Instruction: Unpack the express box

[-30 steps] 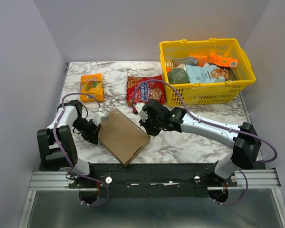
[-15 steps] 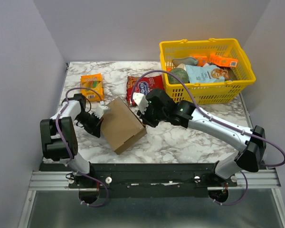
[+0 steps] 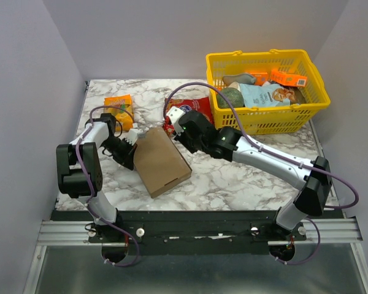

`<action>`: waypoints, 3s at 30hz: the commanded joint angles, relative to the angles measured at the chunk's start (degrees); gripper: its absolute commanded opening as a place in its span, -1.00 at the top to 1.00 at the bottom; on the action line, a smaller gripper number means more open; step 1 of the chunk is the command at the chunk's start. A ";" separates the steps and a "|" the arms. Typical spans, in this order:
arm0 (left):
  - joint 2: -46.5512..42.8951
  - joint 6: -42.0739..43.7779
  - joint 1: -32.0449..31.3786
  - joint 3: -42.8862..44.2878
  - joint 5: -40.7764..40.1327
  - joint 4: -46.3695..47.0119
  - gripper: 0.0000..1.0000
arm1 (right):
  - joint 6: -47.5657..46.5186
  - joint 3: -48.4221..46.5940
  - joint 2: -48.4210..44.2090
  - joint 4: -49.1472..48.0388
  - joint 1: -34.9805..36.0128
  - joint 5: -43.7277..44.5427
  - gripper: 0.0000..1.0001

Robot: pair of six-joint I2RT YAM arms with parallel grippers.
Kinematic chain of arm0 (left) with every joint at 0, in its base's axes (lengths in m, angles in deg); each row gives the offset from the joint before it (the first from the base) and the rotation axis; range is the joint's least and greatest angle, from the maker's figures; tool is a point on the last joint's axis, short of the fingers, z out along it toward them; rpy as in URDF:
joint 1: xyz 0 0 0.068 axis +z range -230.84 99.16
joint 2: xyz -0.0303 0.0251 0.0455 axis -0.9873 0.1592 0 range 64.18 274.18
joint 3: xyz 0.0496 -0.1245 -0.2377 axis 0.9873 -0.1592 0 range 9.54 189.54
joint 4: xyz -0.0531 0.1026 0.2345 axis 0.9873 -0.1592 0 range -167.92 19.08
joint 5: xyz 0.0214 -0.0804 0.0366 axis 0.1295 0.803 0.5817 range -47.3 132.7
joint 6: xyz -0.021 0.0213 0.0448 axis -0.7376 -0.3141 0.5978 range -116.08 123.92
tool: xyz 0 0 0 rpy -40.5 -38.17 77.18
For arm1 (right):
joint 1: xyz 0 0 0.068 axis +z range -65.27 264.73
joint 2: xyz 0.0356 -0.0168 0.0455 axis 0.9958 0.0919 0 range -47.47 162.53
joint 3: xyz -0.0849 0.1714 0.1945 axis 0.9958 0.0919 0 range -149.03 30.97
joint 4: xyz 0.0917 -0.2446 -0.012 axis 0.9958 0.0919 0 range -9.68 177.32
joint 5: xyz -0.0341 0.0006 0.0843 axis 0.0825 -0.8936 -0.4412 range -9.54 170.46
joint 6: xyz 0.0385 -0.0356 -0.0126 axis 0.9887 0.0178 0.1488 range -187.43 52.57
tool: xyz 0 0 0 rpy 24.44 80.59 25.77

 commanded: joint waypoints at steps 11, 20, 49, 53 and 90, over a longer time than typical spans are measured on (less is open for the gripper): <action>2.17 -9.71 -0.54 6.93 -9.62 4.24 1.00 | -10.24 15.82 2.01 -9.89 -0.47 -0.54 0.99; 11.13 -10.85 -2.81 17.92 -6.37 5.65 1.00 | -9.89 10.19 3.96 -3.32 0.75 -18.96 0.99; -20.41 28.67 5.18 -4.56 0.22 -23.76 0.93 | -21.31 1.41 6.05 -5.94 -10.05 -7.50 0.99; -21.20 38.09 5.18 -10.71 -0.48 -25.11 0.93 | -20.96 -0.35 9.75 -7.00 -10.67 -5.73 0.99; -10.74 9.45 1.92 4.74 4.41 -3.46 0.89 | -27.19 13.71 -15.12 6.81 -6.45 -33.40 0.99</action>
